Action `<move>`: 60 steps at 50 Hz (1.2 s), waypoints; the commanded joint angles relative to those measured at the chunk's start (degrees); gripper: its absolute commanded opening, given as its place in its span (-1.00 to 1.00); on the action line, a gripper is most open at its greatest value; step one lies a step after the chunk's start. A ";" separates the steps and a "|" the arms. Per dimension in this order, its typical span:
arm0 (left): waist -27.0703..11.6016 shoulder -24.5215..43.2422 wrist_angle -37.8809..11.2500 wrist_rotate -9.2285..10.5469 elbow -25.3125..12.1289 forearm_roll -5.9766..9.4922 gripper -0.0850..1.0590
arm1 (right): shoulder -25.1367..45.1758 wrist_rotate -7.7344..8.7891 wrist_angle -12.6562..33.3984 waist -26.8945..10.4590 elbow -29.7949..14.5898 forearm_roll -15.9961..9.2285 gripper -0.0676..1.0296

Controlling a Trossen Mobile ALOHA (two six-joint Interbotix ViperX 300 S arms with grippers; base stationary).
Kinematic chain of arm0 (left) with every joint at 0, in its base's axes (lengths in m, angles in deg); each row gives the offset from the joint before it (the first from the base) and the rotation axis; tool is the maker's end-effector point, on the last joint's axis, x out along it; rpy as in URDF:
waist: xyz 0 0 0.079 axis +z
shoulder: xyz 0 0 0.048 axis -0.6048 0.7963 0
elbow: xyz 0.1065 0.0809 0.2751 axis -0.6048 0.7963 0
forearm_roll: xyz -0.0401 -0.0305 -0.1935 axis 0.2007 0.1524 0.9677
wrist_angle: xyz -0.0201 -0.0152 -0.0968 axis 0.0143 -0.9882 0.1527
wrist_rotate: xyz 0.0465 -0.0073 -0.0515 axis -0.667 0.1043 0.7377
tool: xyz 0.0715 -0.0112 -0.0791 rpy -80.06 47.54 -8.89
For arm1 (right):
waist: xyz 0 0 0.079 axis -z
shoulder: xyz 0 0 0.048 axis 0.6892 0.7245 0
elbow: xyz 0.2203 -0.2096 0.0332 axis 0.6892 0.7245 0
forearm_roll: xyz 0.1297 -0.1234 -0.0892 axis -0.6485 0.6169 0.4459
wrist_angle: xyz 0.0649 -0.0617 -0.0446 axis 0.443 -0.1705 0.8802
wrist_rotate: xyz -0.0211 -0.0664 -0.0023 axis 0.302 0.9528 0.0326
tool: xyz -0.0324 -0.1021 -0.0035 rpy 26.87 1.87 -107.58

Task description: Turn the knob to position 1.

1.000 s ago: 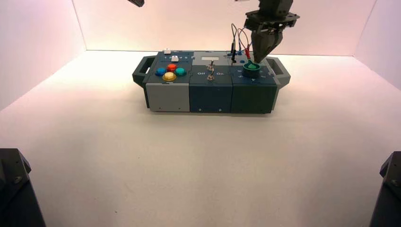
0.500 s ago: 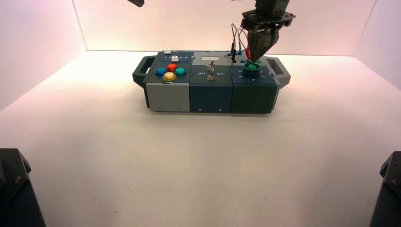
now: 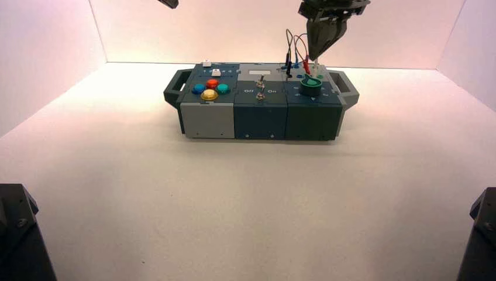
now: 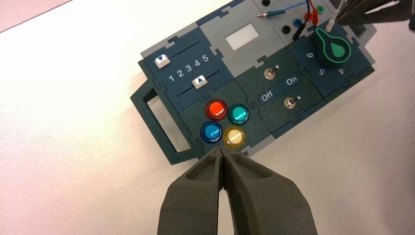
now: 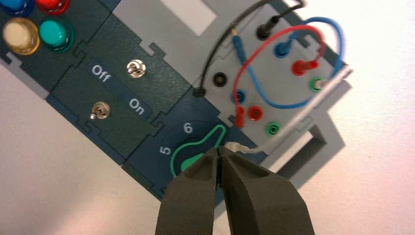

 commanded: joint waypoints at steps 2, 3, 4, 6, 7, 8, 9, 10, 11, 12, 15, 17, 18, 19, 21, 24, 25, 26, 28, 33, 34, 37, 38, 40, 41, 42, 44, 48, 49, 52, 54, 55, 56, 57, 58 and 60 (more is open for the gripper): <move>-0.09 -0.79 0.35 -0.35 -1.23 0.00 -0.90 | 0.09 0.35 -0.97 -1.14 -1.05 -0.44 -0.91; -0.09 -0.79 0.35 -0.35 -1.23 0.00 -0.90 | 0.18 0.35 -0.97 -1.23 -1.14 -0.44 -0.92; -0.18 -0.88 0.26 -0.35 -1.23 -0.09 -0.90 | 0.62 0.35 -1.23 -1.32 -1.32 -0.44 -0.92; -0.09 -0.88 0.35 -0.35 -1.23 -0.09 -0.90 | 0.97 0.35 -1.23 -1.32 -1.58 -0.44 -0.92; -0.09 -0.79 0.26 -0.35 -1.23 -0.09 -0.90 | 1.05 0.35 -1.23 -1.32 -1.76 -0.44 -0.92; -0.09 -0.88 0.26 -0.35 -1.23 0.00 -0.90 | 1.32 0.35 -1.23 -1.32 -1.85 -0.44 -0.92; -0.09 -0.79 0.26 -0.35 -1.23 -0.09 -0.90 | 1.32 0.35 -1.23 -1.32 -1.85 -0.44 -0.92; -0.09 -0.79 0.26 -0.35 -1.23 -0.09 -0.90 | 1.32 0.35 -1.23 -1.32 -1.85 -0.44 -0.92; -0.09 -0.79 0.26 -0.44 -1.14 -0.09 -0.90 | 1.49 0.35 -1.23 -1.32 -2.02 -0.44 -0.92; -0.09 -0.79 0.26 -0.35 -1.23 -0.09 -0.90 | 2.02 0.35 -1.23 -1.32 -2.11 -0.44 -0.92; -0.09 -0.79 0.26 -0.35 -1.23 -0.09 -0.90 | 2.46 0.35 -1.32 -1.32 -2.20 -0.35 -0.92; -0.09 -0.88 0.26 -0.35 -1.23 -0.09 -0.90 | 2.64 0.35 -1.41 -1.32 -2.20 -0.35 -0.92; -0.09 -0.88 0.26 -0.35 -1.23 -0.09 -0.90 | 2.90 0.35 -1.58 -1.32 -2.11 -0.26 -0.92; -0.09 -0.88 0.26 -0.35 -1.14 -0.09 -0.90 | 2.99 0.35 -1.76 -1.32 -2.11 -0.18 -0.92; -0.09 -0.88 0.26 -0.35 -1.14 -0.09 -0.90 | 3.34 0.35 -1.93 -1.41 -2.20 0.09 -0.92; -0.09 -0.97 0.26 -0.35 -1.23 -0.09 -0.90 | 3.52 0.35 -2.37 -1.32 -2.20 0.53 -0.92; -0.09 -0.88 0.26 -0.35 -1.14 -0.09 -0.90 | 3.60 0.35 -2.37 -1.32 -2.11 0.62 -0.92; -0.09 -0.97 0.26 -0.35 -1.23 -0.09 -0.90 | 3.69 0.35 -2.37 -1.32 -2.20 0.79 -0.92; -0.09 -0.97 0.26 -0.35 -1.23 -0.09 -0.90 | 3.87 0.35 -2.46 -1.32 -2.20 0.97 -0.92; -0.18 -0.97 0.26 -0.35 -1.23 -0.09 -0.90 | 3.96 0.35 -2.37 -1.32 -2.20 1.05 -0.92; -0.09 -0.97 0.18 -0.35 -1.23 -0.09 -0.90 | 3.96 0.35 -2.46 -1.32 -2.20 0.97 -0.92; -0.09 -0.97 0.26 -0.35 -1.23 -0.09 -0.90 | 3.78 0.35 -2.64 -1.32 -2.20 1.23 -0.91; -0.18 -0.97 0.26 -0.35 -1.23 -0.09 -0.90 | 3.60 0.35 -2.64 -1.32 -2.20 1.32 -0.92; -0.09 -0.97 0.26 -0.35 -1.14 -0.09 -0.90 | 3.52 0.35 -2.72 -1.32 -2.20 1.41 -0.92; -0.09 -0.97 0.26 -0.35 -1.14 -0.09 -0.90 | 3.34 0.35 -2.72 -1.32 -2.29 1.49 -0.92; -0.09 -0.97 0.26 -0.35 -1.14 -0.09 -0.90 | 3.34 0.35 -2.72 -1.32 -2.29 1.58 -0.92; -0.09 -0.97 0.26 -0.35 -1.14 -0.09 -0.90 | 3.34 0.35 -2.64 -1.32 -2.29 1.85 -0.92; -0.09 -0.97 0.18 -0.35 -1.14 -0.09 -0.90 | 3.43 0.35 -2.64 -1.23 -2.29 2.29 -0.92; -0.09 -0.97 0.26 -0.35 -1.14 -0.09 -0.90 | 3.52 0.35 -2.64 -1.23 -2.29 2.37 -0.92; -0.09 -0.97 0.26 -0.35 -1.14 -0.09 -0.90 | 3.78 0.35 -2.72 -1.23 -2.20 2.64 -0.92; -0.09 -0.97 0.26 -0.35 -1.14 0.00 -0.90 | 3.78 0.35 -2.72 -1.23 -2.20 2.55 -0.92; -0.09 -0.97 0.26 -0.35 -1.14 -0.09 -0.90 | 3.78 0.35 -2.72 -1.23 -2.29 2.55 -0.92; -0.09 -0.97 0.26 -0.35 -1.14 -0.09 -0.90 | 3.78 0.35 -2.72 -1.23 -2.29 2.64 -0.92; -0.09 -0.97 0.26 -0.35 -1.14 0.00 -0.90 | 3.78 0.35 -2.72 -1.23 -2.29 2.64 -0.91; -0.09 -0.97 0.26 -0.35 -1.05 -0.09 -0.90 | 3.78 0.35 -2.72 -1.23 -2.29 2.55 -0.92; -0.09 -0.88 0.26 -0.35 -1.14 0.00 -0.90 | 3.43 0.35 -2.72 -1.23 -2.29 2.46 -0.91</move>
